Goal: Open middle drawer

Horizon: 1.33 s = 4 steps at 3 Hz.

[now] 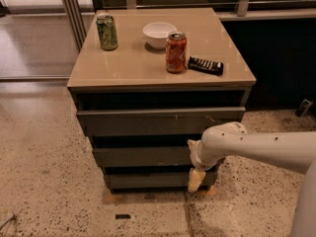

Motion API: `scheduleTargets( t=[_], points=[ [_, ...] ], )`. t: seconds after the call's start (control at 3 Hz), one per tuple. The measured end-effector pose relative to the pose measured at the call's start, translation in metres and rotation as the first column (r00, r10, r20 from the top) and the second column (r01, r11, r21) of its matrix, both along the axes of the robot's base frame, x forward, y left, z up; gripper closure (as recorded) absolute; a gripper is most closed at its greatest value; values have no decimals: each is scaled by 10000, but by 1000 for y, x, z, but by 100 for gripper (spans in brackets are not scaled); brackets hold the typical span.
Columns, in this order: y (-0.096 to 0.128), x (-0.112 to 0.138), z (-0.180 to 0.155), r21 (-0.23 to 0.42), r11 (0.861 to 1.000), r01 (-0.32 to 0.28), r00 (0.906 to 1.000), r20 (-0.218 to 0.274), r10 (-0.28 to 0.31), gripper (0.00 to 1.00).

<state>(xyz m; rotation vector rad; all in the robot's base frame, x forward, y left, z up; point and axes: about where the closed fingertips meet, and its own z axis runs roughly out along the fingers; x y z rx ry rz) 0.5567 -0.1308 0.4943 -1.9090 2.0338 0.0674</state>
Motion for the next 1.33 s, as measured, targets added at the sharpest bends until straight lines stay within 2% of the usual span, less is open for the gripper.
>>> scheduleTargets(
  t=[0.33,0.67,1.33],
  points=[
    [-4,9,-12,-165,9998,-123,9997,189,126,0],
    [-9,18,-25,21,10000,-73,9997,233,73,0],
    [-9,41,-36,1015,9948,-120,9987,511,68,0]
  ],
)
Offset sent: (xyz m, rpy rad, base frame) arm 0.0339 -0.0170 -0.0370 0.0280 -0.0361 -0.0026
